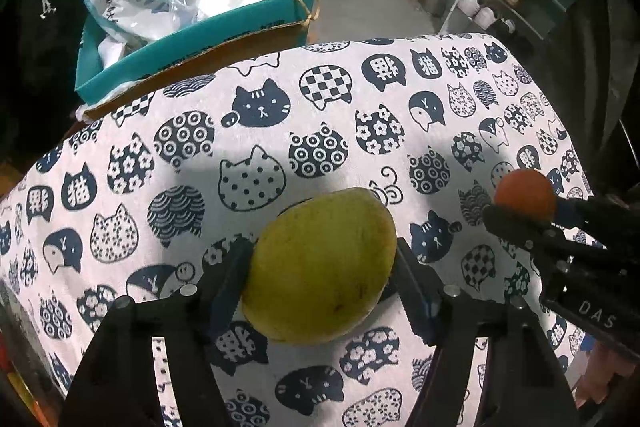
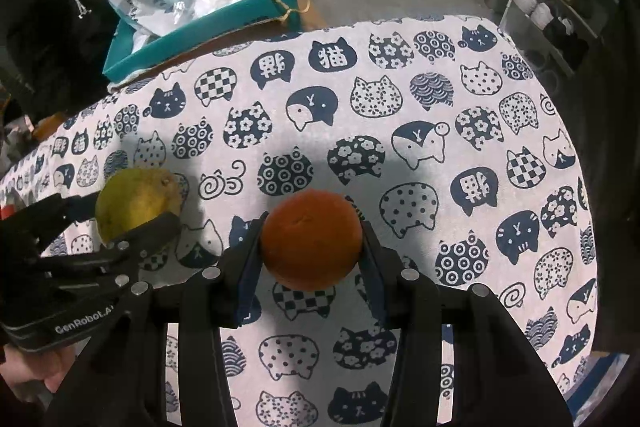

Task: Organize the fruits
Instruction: 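Lift the yellow fruit and tangerine and carry both toward the glass bowl, then lower both fruits into the bowl and open both tools to release them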

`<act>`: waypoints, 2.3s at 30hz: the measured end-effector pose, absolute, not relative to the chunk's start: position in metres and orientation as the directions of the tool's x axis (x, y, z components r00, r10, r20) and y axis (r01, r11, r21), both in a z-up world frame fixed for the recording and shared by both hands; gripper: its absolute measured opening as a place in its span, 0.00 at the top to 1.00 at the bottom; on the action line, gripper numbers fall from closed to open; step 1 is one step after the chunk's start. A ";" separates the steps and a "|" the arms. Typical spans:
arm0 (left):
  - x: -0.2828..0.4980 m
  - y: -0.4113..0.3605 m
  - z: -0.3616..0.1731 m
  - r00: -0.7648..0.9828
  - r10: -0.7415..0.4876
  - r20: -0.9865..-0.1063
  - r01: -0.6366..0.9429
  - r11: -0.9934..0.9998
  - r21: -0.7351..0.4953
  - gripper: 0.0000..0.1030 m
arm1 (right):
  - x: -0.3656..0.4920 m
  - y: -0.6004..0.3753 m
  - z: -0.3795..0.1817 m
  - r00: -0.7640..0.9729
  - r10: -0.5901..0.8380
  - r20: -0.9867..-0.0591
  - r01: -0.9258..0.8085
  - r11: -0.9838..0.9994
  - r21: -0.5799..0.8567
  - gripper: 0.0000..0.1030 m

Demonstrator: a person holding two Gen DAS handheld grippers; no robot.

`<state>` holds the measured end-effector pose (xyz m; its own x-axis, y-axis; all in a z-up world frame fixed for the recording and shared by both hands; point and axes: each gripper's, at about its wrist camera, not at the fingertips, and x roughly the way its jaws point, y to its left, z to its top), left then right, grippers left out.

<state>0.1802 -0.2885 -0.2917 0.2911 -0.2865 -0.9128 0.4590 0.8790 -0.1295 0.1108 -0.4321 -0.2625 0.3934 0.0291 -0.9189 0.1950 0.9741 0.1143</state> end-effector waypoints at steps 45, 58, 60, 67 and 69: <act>0.090 -0.088 -0.134 0.605 -0.207 -0.769 0.195 0.975 -0.108 0.31 | 0.086 -0.265 -0.119 0.591 0.168 -0.789 -0.148 0.984 0.100 0.56; 0.080 -0.006 -0.127 0.639 -0.110 -0.761 0.061 0.994 -0.092 0.31 | 0.105 -0.187 -0.108 0.578 0.265 -0.772 -0.260 0.956 0.133 0.56; 0.079 0.006 -0.130 0.640 -0.098 -0.762 0.040 0.995 -0.094 0.31 | 0.108 -0.176 -0.110 0.569 0.272 -0.776 -0.274 0.953 0.134 0.56; 0.078 0.044 -0.147 0.618 -0.061 -0.784 -0.038 0.994 -0.106 0.31 | 0.119 -0.140 -0.125 0.526 0.298 -0.796 -0.314 0.938 0.143 0.56; 0.077 0.054 -0.152 0.611 -0.047 -0.790 -0.054 0.993 -0.102 0.31 | 0.122 -0.130 -0.130 0.511 0.307 -0.803 -0.326 0.933 0.150 0.56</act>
<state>0.0774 0.0541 -0.1525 0.6107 -0.0474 -0.7904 -0.0545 0.9933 -0.1016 0.1222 -0.1295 -0.1299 0.5106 0.3075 -0.8030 -0.3257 0.9335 0.1503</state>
